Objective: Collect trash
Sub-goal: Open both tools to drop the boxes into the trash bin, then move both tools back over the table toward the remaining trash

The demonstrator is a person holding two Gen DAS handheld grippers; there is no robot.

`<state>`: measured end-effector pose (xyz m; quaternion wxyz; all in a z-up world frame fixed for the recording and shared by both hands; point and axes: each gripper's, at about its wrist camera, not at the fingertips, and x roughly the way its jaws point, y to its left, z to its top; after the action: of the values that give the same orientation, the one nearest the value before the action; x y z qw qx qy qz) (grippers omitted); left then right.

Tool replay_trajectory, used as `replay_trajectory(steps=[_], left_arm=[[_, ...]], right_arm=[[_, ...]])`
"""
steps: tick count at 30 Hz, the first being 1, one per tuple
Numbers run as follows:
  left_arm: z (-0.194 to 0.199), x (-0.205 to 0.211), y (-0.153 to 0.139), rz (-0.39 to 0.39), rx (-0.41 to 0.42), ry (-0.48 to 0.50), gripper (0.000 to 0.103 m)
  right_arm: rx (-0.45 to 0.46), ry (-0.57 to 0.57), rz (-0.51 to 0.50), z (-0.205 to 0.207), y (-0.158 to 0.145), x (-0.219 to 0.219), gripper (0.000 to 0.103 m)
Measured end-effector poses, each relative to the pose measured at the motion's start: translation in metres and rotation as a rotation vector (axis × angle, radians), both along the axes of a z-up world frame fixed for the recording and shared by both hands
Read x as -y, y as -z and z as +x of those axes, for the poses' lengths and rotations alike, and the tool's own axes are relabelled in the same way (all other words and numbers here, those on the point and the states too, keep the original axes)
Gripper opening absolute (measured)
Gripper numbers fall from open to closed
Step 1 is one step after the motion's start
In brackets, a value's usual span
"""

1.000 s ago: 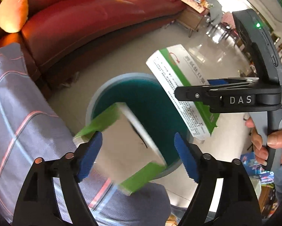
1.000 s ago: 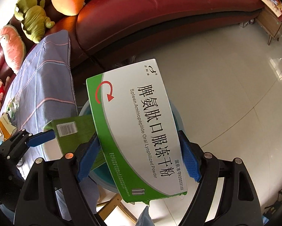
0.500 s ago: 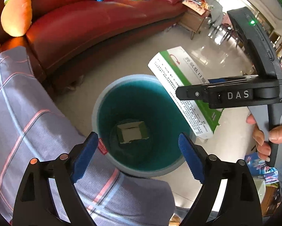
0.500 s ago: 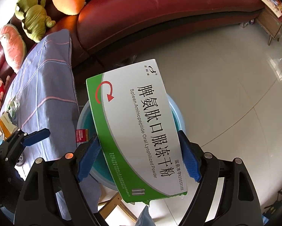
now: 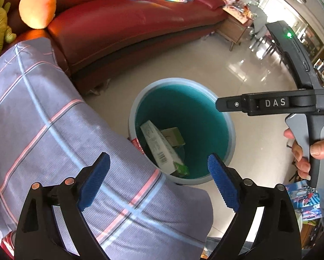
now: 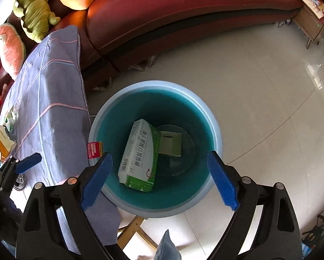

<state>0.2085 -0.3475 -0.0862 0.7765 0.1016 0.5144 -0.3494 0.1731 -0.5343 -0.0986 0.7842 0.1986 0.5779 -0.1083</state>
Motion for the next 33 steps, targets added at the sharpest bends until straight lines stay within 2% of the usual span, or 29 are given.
replay_trajectory(steps=[5,13,22,33], left_arm=[[-0.005,-0.018,-0.008,-0.018,0.011,-0.018,0.092],[-0.020,-0.068,-0.026,-0.028,0.046,-0.073,0.092],[-0.041,-0.173,-0.043,-0.030,0.093,-0.225,0.093],[-0.069,-0.320,-0.054,-0.015,0.139,-0.424,0.095]], right_arm=[[-0.005,-0.016,-0.025,-0.005,-0.010,-0.015,0.088],[-0.003,-0.116,-0.072,-0.008,-0.033,-0.063,0.089],[0.008,-0.256,-0.078,0.007,-0.053,-0.153,0.089],[0.027,-0.487,-0.084,0.030,-0.068,-0.302,0.089]])
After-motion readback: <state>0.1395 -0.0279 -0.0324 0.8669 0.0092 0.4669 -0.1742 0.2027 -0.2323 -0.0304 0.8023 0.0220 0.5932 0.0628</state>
